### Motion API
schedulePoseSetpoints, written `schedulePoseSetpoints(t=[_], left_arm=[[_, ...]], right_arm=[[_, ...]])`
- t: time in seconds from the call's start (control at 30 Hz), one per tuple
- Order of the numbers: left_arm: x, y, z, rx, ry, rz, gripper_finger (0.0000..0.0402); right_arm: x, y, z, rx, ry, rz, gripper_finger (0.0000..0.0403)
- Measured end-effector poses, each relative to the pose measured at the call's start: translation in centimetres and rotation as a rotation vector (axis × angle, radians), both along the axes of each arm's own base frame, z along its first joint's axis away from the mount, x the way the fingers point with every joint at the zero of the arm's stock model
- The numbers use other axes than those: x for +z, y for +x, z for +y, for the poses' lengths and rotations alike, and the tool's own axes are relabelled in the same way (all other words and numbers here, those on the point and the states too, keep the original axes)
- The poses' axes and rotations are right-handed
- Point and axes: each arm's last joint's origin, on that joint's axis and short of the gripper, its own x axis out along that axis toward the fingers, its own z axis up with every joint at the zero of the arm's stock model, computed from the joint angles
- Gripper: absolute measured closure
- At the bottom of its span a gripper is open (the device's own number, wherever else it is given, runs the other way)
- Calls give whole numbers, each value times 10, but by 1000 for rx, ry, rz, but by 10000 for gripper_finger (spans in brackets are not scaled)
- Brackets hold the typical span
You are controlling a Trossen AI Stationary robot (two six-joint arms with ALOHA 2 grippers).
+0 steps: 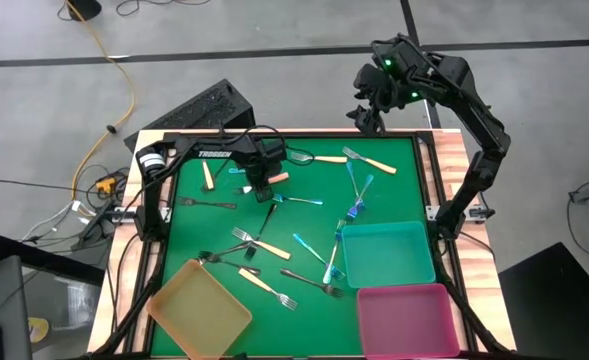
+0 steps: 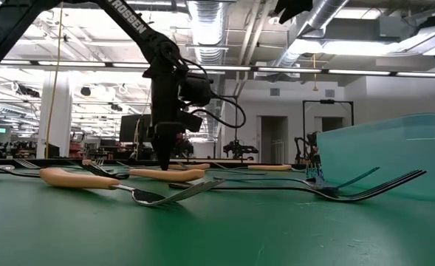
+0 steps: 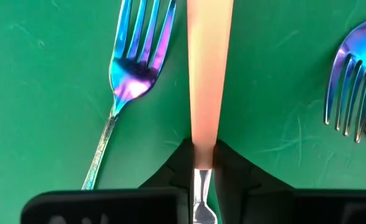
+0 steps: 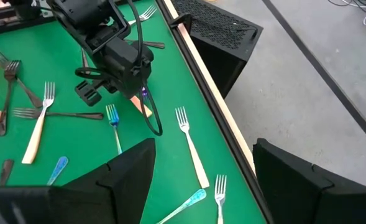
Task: Sort silverware by color (type)
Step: Put the yellow fork into the green bin
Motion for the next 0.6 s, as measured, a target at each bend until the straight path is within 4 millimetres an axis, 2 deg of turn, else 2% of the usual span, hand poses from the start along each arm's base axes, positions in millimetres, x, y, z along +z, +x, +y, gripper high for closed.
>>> schedulePoseSetpoints(t=[0.2, 0.43, 0.6], left_arm=[[11, 1, -6, 9, -20, -44, 388], [57, -1, -10, 23, 17, -202, 389], [104, -10, -16, 52, 55, -411, 389]], right_arm=[[1, 1, 0, 2, -4, -15, 112], [2, 2, 1, 38, 20, -43, 112], [5, 5, 3, 118, 51, -107, 112]])
